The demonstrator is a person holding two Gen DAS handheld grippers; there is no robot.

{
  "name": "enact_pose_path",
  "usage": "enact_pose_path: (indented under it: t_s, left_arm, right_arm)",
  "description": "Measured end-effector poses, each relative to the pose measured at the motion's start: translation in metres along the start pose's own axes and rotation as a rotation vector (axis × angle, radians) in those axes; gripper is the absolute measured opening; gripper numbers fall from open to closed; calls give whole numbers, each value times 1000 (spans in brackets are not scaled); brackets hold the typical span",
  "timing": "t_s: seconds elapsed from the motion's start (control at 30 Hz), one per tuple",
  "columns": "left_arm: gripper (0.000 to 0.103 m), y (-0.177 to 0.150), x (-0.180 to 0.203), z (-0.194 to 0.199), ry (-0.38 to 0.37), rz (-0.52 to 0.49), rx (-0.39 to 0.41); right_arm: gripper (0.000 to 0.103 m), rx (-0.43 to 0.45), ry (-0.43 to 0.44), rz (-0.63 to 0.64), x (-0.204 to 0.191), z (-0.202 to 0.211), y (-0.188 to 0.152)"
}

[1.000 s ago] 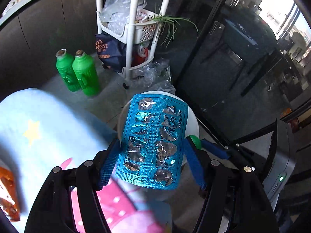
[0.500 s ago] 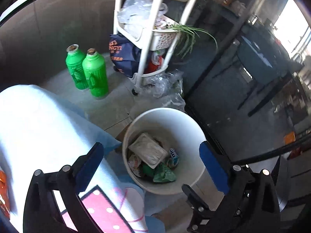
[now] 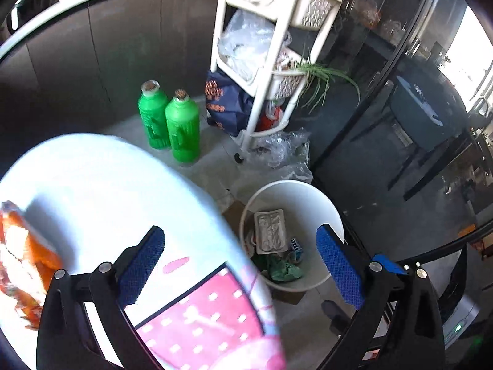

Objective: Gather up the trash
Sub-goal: 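Open both tools to drop the blister pack and cap into the bin, then move both open tools back over the table to the orange chip bag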

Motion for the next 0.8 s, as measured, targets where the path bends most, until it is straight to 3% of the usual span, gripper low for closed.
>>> enact_pose_path:
  t_s: [0.13, 0.3, 0.47, 0.7, 0.8]
  left_arm:
    - [95, 1, -32, 46, 15, 26, 39]
    - [95, -8, -100, 106, 45, 74, 94]
    - [95, -26, -172, 146, 130, 91, 111]
    - [94, -55, -273, 158, 239, 105, 79]
    - [87, -65, -307, 153, 223, 140, 60]
  right_arm:
    - [100, 29, 38, 51, -36, 23, 15]
    - [100, 36, 125, 103, -94, 37, 22]
    - [100, 9, 214, 159, -164, 38, 18]
    - [100, -66, 299, 188, -246, 18, 4]
    - [98, -89, 330, 197, -276, 7, -2]
Point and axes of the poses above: each gripper's, at about its wrist camera, not at the fingertips, and z roughly against the way its jaws point, x to its right, y to its top, the point moved 9 cm from there along -z, roughly the way its jaws point, and after that the axes turned 10 degrees about x, right-handed, at the moved point
